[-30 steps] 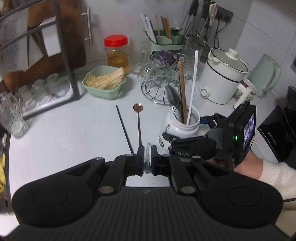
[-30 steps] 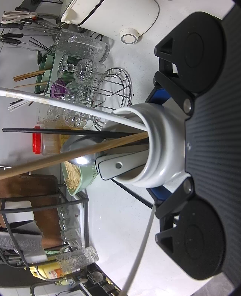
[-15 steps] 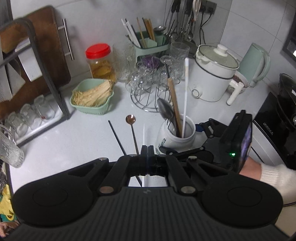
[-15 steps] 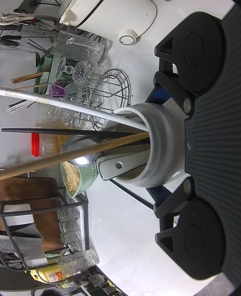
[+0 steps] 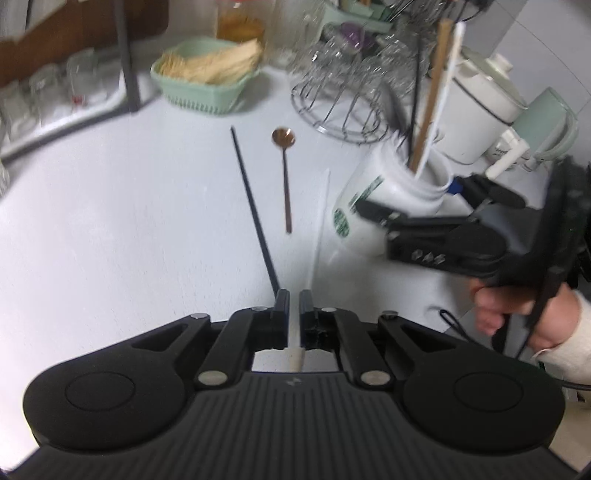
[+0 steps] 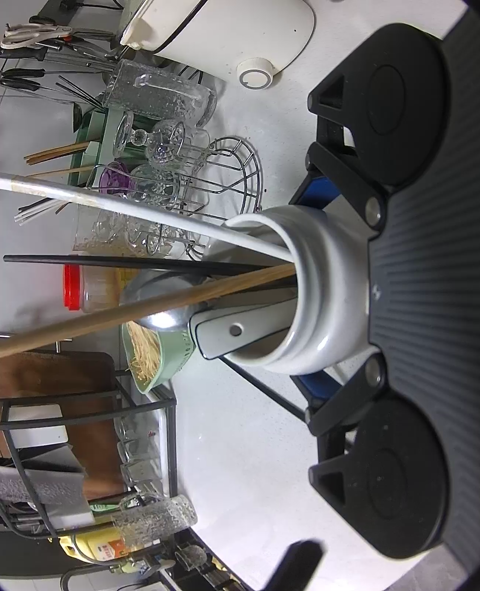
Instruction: Organize utensils
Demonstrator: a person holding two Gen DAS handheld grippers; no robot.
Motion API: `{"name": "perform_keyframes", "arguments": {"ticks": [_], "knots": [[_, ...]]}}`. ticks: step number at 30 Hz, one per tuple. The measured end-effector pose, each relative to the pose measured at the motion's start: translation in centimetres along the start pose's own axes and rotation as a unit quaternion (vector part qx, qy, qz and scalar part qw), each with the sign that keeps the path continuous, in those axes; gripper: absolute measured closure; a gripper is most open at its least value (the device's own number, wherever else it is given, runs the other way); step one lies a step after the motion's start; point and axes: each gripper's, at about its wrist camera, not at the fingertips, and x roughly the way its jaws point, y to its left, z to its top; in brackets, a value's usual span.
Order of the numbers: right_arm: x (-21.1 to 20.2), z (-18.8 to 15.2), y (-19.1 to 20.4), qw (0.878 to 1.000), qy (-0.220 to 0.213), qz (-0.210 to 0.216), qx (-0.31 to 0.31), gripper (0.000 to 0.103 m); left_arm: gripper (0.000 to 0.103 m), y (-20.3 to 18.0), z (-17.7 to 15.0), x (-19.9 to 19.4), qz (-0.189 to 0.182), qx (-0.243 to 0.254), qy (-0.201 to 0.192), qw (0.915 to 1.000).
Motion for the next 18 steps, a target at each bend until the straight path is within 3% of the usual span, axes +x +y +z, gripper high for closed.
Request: {"name": "perform_keyframes", "arguments": {"ticks": [4, 12, 18], "knots": [[0.1, 0.1, -0.1, 1.0, 0.006, 0.002, -0.001, 0.012, 0.073, 0.4, -1.0, 1.8, -0.01, -0.004, -0.004, 0.9999], [0.3, 0.5, -0.1, 1.0, 0.022, 0.002, 0.0, 0.012, 0.073, -2.3, -3.8, 4.9, -0.074, 0.039, 0.008, 0.9964], [0.4, 0.7, 0.1, 1.0, 0.03, -0.002, 0.002, 0.012, 0.073, -3.9, -5.1, 6.3, -0.068, 0.042, 0.013, 0.9967]]}}
